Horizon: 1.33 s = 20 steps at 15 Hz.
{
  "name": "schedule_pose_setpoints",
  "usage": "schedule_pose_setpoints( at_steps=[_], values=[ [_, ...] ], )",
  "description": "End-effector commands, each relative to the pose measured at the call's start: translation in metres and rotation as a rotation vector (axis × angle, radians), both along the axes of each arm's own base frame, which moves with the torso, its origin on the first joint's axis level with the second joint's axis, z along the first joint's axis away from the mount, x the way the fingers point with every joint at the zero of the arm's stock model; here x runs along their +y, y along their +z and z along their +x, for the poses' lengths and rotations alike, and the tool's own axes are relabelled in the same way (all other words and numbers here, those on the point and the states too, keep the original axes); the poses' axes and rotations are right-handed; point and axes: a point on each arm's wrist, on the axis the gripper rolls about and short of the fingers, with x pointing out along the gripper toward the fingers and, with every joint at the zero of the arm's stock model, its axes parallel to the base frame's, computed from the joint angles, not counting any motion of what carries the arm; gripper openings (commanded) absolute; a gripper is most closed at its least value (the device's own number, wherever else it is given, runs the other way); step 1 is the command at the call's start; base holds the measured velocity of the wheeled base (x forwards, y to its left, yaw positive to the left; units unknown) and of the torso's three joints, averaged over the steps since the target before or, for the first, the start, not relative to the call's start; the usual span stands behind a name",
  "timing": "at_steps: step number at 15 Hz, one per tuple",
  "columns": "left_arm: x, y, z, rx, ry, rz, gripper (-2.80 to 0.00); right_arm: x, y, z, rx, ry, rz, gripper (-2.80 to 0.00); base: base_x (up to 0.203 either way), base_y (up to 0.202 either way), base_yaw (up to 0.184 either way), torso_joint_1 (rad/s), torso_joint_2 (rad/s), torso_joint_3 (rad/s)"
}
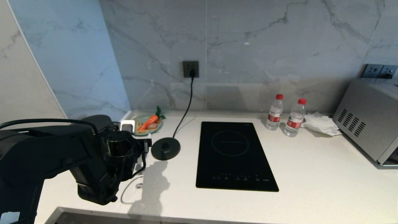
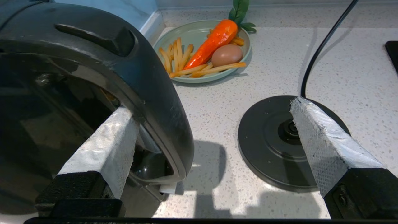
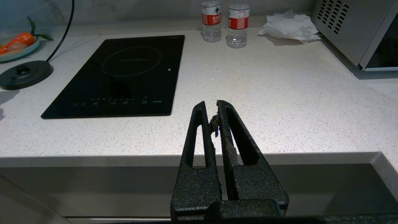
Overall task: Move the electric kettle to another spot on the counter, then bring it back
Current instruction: Grab the kettle
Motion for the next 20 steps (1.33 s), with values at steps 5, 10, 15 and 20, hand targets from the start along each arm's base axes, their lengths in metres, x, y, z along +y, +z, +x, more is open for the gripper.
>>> schedule_pose_setpoints(
  at_steps=[5, 10, 15, 20],
  values=[
    [0.007, -0.012, 0.017, -0.006, 0.027, 0.022, 0.00, 0.000, 0.000, 0.000, 0.001, 0.000, 0.000, -2.80, 0.000, 0.000, 0.000, 0.000, 0.00, 0.000],
    [0.016, -0.012, 0.032, -0.027, 0.057, 0.016, 0.00, 0.000, 0.000, 0.000, 0.001, 0.000, 0.000, -2.80, 0.000, 0.000, 0.000, 0.000, 0.00, 0.000],
    [0.011, -0.013, 0.045, -0.032, 0.053, 0.015, 0.00, 0.000, 0.000, 0.000, 0.001, 0.000, 0.000, -2.80, 0.000, 0.000, 0.000, 0.000, 0.00, 0.000],
    [0.015, -0.007, 0.053, -0.044, 0.066, 0.014, 0.00, 0.000, 0.000, 0.000, 0.001, 0.000, 0.000, -2.80, 0.000, 0.000, 0.000, 0.000, 0.00, 0.000]
  ],
)
